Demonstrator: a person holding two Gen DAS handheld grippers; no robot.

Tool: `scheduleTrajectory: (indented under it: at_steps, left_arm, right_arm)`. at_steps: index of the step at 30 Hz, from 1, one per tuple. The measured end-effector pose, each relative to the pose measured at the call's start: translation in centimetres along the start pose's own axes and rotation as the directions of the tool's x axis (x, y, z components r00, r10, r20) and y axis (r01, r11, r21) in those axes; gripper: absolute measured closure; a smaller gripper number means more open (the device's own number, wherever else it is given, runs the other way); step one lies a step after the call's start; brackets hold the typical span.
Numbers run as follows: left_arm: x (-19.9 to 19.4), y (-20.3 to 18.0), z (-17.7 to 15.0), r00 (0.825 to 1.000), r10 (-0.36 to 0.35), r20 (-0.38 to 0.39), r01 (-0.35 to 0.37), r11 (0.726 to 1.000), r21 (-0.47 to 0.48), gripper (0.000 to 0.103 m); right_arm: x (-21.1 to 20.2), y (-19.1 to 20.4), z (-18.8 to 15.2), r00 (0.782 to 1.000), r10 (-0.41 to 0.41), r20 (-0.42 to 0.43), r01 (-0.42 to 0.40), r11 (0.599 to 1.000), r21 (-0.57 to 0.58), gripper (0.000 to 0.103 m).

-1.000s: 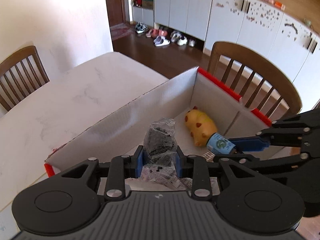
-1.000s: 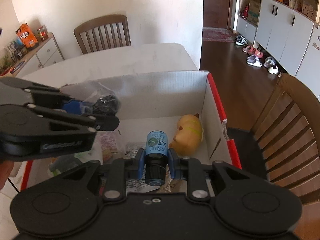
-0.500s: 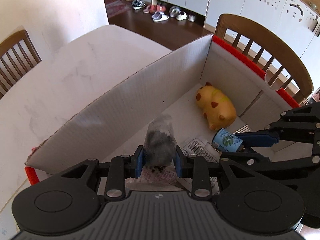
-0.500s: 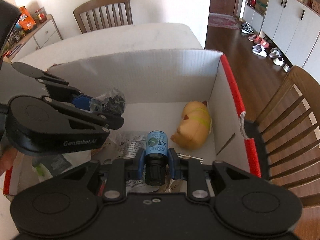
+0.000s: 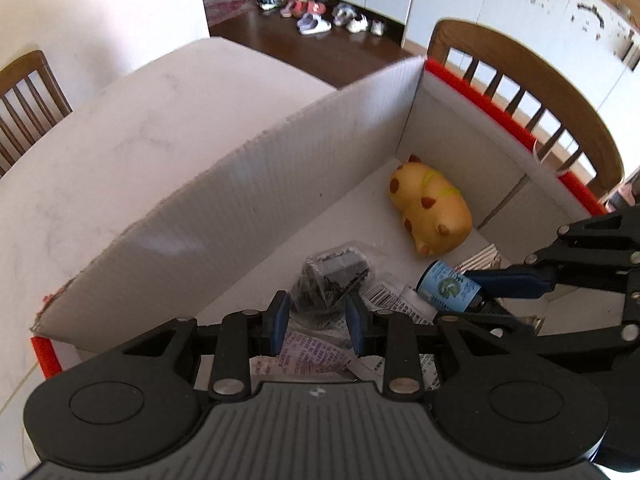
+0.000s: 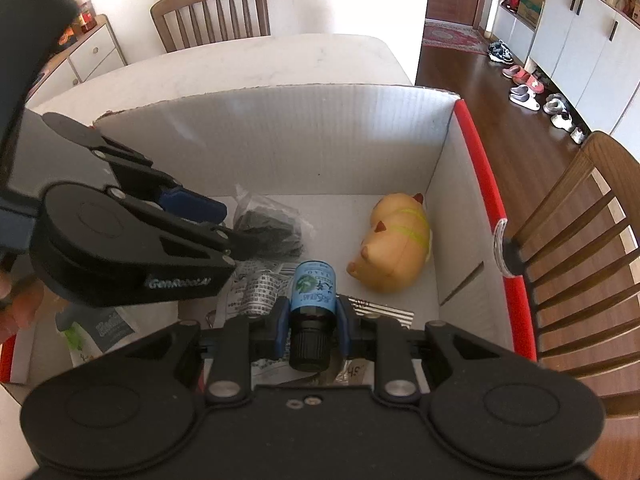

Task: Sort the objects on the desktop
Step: 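Open the left tool to drop the snack bag while the right tool releases the bottle into the box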

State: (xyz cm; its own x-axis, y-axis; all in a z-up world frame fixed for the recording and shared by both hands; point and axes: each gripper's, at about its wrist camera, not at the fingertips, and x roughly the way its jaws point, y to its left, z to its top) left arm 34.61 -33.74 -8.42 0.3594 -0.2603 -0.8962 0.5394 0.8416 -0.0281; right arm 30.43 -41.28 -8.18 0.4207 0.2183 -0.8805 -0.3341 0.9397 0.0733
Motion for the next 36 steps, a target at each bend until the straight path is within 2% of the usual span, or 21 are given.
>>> scheduleTrajectory:
  at_steps: [4, 16, 22, 24, 25, 26, 30, 32, 36]
  left_arm:
    - [-0.8, 0.1, 0.0, 0.999, 0.002, 0.035, -0.001, 1.000, -0.019, 0.073]
    - [-5.5, 1.4, -1.7, 0.989, -0.026, 0.146, 0.040, 0.995, -0.090, 0.073]
    - [-8.3, 1.7, -3.2, 0.981, -0.032, 0.189, 0.053, 0.993, -0.104, 0.072]
    - [-9.1, 1.7, -4.0, 0.978, -0.028, 0.207, 0.052, 0.992, -0.115, 0.061]
    - [-9.8, 1.8, -4.4, 0.975, -0.020, 0.221, 0.048, 0.991, -0.122, 0.050]
    - [-10.3, 1.8, -4.8, 0.972, -0.013, 0.236, 0.044, 0.991, -0.125, 0.044]
    - [-12.0, 2.0, -6.1, 0.965, -0.003, 0.261, 0.039, 0.990, -0.132, 0.043]
    - [-12.7, 2.2, -6.7, 0.964, 0.011, 0.266, 0.027, 0.990, -0.138, 0.036]
    - [-13.9, 2.9, -8.2, 0.960, 0.014, 0.278, 0.032, 0.987, -0.159, 0.033]
  right_arm:
    - [-0.1, 0.2, -0.1, 1.000, -0.021, 0.001, 0.021, 1.000, -0.010, 0.079]
    - [-2.8, 0.6, 0.3, 0.999, -0.020, 0.032, 0.020, 1.000, -0.023, 0.073]
    - [-5.3, 1.0, 0.3, 0.997, -0.002, 0.082, 0.004, 1.000, -0.029, 0.069]
    - [-6.0, 1.2, 0.3, 0.995, 0.007, 0.098, -0.004, 1.000, -0.028, 0.067]
    - [-6.3, 1.4, 0.2, 0.994, 0.011, 0.106, -0.008, 1.000, -0.028, 0.066]
    - [-6.6, 1.6, 0.1, 0.993, 0.016, 0.115, -0.013, 1.000, -0.028, 0.066]
    - [-7.7, 2.5, -0.4, 0.989, 0.024, 0.146, -0.020, 0.999, -0.029, 0.063]
    - [-8.2, 3.0, -0.6, 0.986, 0.026, 0.162, -0.021, 0.999, -0.030, 0.062]
    - [-8.8, 3.7, -1.1, 0.982, 0.030, 0.188, -0.027, 0.999, -0.022, 0.057]
